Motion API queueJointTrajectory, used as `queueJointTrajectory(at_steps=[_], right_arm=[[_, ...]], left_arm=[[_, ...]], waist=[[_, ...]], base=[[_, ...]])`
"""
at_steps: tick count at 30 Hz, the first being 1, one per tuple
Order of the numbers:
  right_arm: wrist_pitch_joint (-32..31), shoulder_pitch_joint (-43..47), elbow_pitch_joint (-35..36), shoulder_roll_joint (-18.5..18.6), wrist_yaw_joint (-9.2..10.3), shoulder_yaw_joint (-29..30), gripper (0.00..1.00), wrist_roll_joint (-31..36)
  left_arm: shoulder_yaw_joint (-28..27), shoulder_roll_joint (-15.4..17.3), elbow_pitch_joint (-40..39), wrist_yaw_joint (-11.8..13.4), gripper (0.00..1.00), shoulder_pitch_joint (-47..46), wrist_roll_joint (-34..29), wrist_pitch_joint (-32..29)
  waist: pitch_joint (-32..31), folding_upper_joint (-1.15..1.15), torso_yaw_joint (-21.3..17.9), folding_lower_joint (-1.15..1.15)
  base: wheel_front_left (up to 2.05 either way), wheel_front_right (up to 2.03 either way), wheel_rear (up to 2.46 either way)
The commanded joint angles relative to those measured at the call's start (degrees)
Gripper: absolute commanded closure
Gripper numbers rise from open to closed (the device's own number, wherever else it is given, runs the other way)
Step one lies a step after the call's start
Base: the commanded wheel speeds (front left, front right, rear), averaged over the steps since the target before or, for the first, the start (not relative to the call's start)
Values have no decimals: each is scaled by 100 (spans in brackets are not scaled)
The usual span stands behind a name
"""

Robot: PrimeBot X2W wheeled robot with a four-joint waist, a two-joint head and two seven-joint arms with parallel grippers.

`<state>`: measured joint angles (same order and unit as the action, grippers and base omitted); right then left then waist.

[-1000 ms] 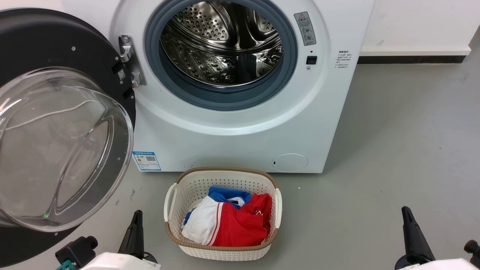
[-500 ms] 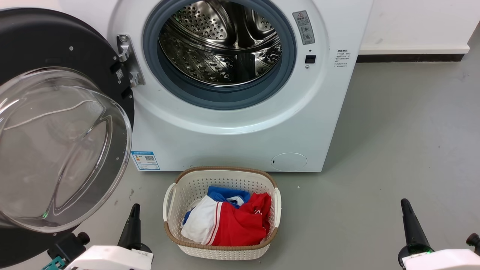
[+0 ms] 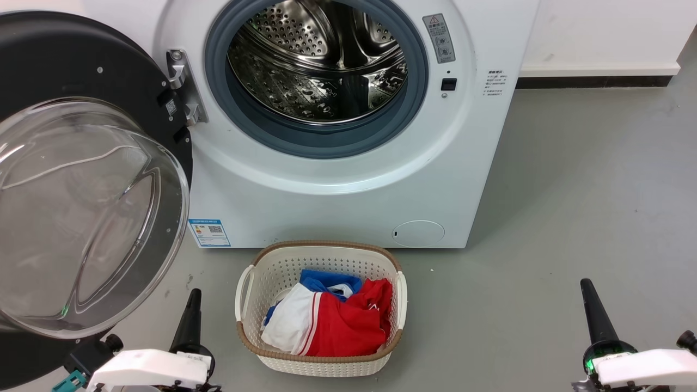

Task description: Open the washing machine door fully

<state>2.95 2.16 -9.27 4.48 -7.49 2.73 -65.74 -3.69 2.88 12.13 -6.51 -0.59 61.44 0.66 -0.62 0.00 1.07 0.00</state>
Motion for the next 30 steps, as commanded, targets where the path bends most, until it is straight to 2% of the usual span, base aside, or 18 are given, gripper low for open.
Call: queueJointTrajectory(at_steps=[1, 30], right_arm=[[-39, -152, 15, 42, -1, 13, 100, -150], [-451, -552, -258, 23, 0, 95, 100, -1656]], left_arm=[[-25, 5, -30, -16, 100, -149, 149, -28], [-178, 2, 98, -68, 100, -402, 1788, -418]], waist=[[2, 0, -2, 0], [40, 0, -53, 0]], base=[[0, 0, 0], [0, 0, 0]])
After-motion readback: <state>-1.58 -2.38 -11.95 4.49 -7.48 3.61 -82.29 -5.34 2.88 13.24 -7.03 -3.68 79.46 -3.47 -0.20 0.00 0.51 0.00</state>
